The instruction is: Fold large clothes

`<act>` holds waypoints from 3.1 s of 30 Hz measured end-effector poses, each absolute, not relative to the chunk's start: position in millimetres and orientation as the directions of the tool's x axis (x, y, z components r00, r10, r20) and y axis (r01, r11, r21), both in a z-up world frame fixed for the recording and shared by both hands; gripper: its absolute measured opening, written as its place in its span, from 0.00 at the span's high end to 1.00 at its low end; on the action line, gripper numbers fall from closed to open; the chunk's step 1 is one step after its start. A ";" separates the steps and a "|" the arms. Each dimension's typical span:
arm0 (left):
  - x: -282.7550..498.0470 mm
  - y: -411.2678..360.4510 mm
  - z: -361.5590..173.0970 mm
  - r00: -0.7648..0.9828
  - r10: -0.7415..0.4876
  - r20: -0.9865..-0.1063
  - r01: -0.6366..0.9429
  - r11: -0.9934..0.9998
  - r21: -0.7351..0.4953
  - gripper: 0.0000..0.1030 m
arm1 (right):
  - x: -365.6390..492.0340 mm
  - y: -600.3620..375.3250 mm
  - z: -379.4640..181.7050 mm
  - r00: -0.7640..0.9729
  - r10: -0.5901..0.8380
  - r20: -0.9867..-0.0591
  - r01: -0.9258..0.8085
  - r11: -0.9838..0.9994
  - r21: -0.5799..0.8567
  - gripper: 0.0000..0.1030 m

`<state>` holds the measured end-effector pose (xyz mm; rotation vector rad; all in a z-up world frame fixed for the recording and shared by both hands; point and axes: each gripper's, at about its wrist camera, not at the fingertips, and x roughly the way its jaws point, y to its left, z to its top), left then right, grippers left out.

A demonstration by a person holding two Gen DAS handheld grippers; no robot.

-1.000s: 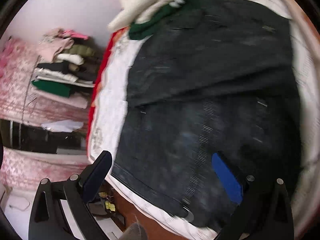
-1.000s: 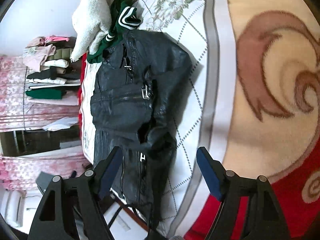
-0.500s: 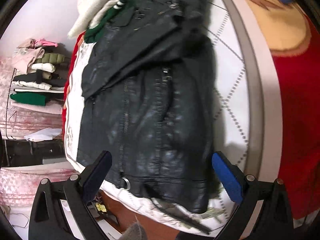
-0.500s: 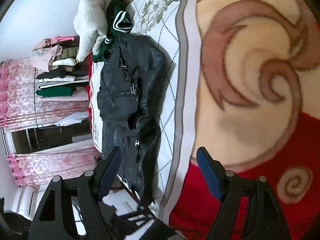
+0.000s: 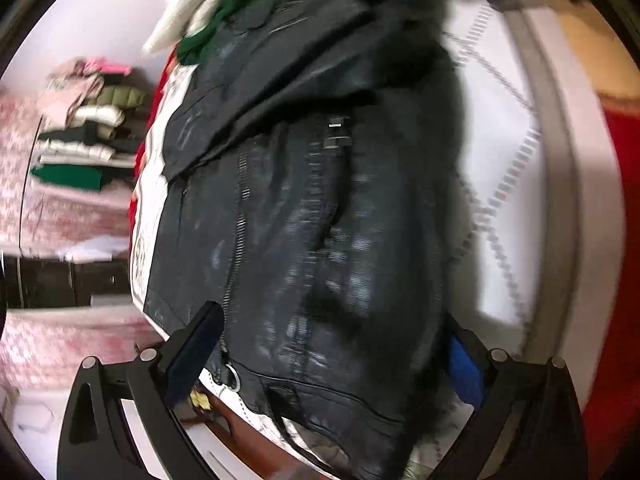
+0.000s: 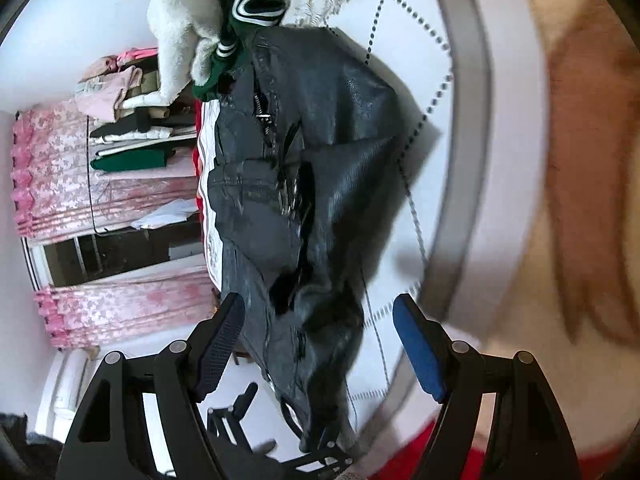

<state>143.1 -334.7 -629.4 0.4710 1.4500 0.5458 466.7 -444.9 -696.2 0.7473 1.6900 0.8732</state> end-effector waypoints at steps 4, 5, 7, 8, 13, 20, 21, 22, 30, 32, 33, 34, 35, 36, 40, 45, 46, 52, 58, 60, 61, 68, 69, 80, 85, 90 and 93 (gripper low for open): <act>140.6 -316.8 -619.5 0.043 0.508 -0.860 -0.156 0.854 0.497 0.56 | 477.0 -425.4 -712.7 -0.243 0.842 -0.482 0.106 0.517 0.849 0.24; 139.5 -316.8 -616.4 0.052 0.478 -0.877 -0.162 0.870 0.465 0.78 | 480.3 -420.4 -716.9 -0.235 0.851 -0.470 0.122 0.505 0.854 0.24; 137.9 -320.2 -609.1 0.078 0.454 -0.888 -0.167 0.884 0.437 0.89 | 486.5 -410.9 -722.2 -0.222 0.854 -0.471 0.139 0.506 0.851 0.24; 136.9 -322.3 -605.1 0.093 0.455 -0.885 -0.170 0.883 0.437 0.93 | 489.2 -406.9 -722.6 -0.212 0.857 -0.470 0.145 0.503 0.852 0.24; 131.3 -321.1 -580.7 0.150 0.435 -0.888 -0.185 0.895 0.407 0.95 | 499.9 -383.8 -719.1 -0.165 0.851 -0.498 0.172 0.522 0.835 0.29; 127.4 -287.3 -542.6 0.218 0.377 -0.900 -0.214 0.919 0.332 0.96 | 501.1 -348.6 -679.4 -0.103 0.766 -0.634 0.118 0.642 0.757 0.73; 126.0 -277.8 -535.1 0.229 0.362 -0.904 -0.224 0.923 0.313 0.96 | 501.5 -344.8 -666.8 -0.090 0.763 -0.640 0.116 0.646 0.754 0.74; 124.9 -270.2 -530.3 0.235 0.355 -0.905 -0.231 0.925 0.303 0.96 | 502.4 -340.0 -652.7 -0.080 0.763 -0.641 0.107 0.646 0.756 0.74; 109.5 -166.3 -492.2 0.272 0.213 -0.938 -0.360 0.927 0.106 0.95 | 509.3 -246.5 -547.8 -0.063 0.678 -0.732 -0.025 0.732 0.681 0.76; 106.4 -136.6 -488.0 0.276 0.187 -0.943 -0.392 0.918 0.068 0.95 | 510.4 -208.5 -530.9 -0.072 0.642 -0.764 -0.067 0.761 0.646 0.76; 105.3 -123.5 -487.4 0.277 0.175 -0.945 -0.407 0.912 0.050 0.95 | 510.7 -185.9 -524.8 -0.079 0.621 -0.780 -0.092 0.774 0.626 0.76; 104.4 -108.4 -487.7 0.277 0.160 -0.948 -0.422 0.906 0.030 0.95 | 508.3 -164.3 -520.4 -0.084 0.601 -0.795 -0.114 0.787 0.606 0.76; 103.8 -95.4 -489.5 0.274 0.147 -0.950 -0.435 0.900 0.013 0.95 | 507.9 -143.9 -518.0 -0.090 0.580 -0.810 -0.131 0.799 0.587 0.75; 103.3 -78.1 -493.8 0.271 0.128 -0.954 -0.451 0.892 -0.008 0.95 | 507.3 -127.7 -516.9 -0.097 0.560 -0.823 -0.152 0.809 0.568 0.76; 102.2 -18.6 -518.2 0.265 0.064 -0.962 -0.513 0.854 -0.084 0.91 | 509.1 -31.5 -537.8 -0.116 0.424 -0.898 -0.236 0.867 0.440 0.75; 101.0 51.6 -573.3 0.250 -0.044 -0.967 -0.562 0.807 -0.182 0.88 | 510.6 40.5 -588.5 -0.153 0.298 -0.942 -0.258 0.908 0.329 0.71; 100.2 64.6 -586.3 0.245 -0.086 -0.966 -0.573 0.790 -0.216 0.88 | 511.7 50.4 -597.2 -0.173 0.293 -0.940 -0.263 0.906 0.331 0.69; 78.3 114.5 -609.8 0.306 -0.228 -0.924 -0.660 0.649 -0.379 0.70 | 518.5 66.4 -602.7 -0.251 0.427 -0.869 -0.249 0.839 0.484 0.45; 44.0 132.2 -577.3 0.330 -0.123 -0.936 -0.758 0.557 -0.341 0.13 | 526.3 -6.9 -557.6 -0.196 0.625 -0.755 -0.199 0.729 0.655 0.31; 42.5 128.1 -570.8 0.308 -0.078 -0.948 -0.764 0.573 -0.296 0.13 | 528.4 -43.0 -550.1 -0.138 0.600 -0.788 -0.202 0.762 0.615 0.30; 44.3 124.1 -571.4 0.297 -0.066 -0.953 -0.764 0.582 -0.278 0.13 | 529.8 -57.0 -549.8 -0.117 0.583 -0.804 -0.202 0.779 0.594 0.30; 54.3 97.6 -629.8 0.115 0.030 -0.993 -0.776 0.627 -0.071 0.11 | 546.7 -144.6 -610.3 -0.105 0.521 -0.847 -0.144 0.835 0.531 0.25; 53.3 99.4 -634.0 0.117 0.024 -0.993 -0.785 0.615 -0.078 0.10 | 552.5 -145.7 -621.2 -0.114 0.527 -0.842 -0.137 0.831 0.539 0.25; 70.6 99.6 -647.9 0.059 0.084 -0.995 -0.762 0.648 0.009 0.06 | 579.3 -110.8 -675.5 -0.150 0.663 -0.733 -0.137 0.721 0.680 0.54; 86.7 112.2 -652.0 0.045 0.120 -0.992 -0.740 0.671 0.048 0.04 | 564.3 -145.0 -662.3 -0.079 0.705 -0.705 0.001 0.707 0.707 0.73; 126.3 137.4 -651.5 0.057 0.170 -0.984 -0.648 0.756 0.093 0.04 | 498.0 -237.3 -647.1 0.026 0.673 -0.739 0.257 0.710 0.656 0.75; 156.9 142.8 -650.3 0.085 0.170 -0.982 -0.558 0.824 0.094 0.04 | 427.5 -302.0 -637.1 0.014 0.608 -0.794 0.370 0.734 0.569 0.75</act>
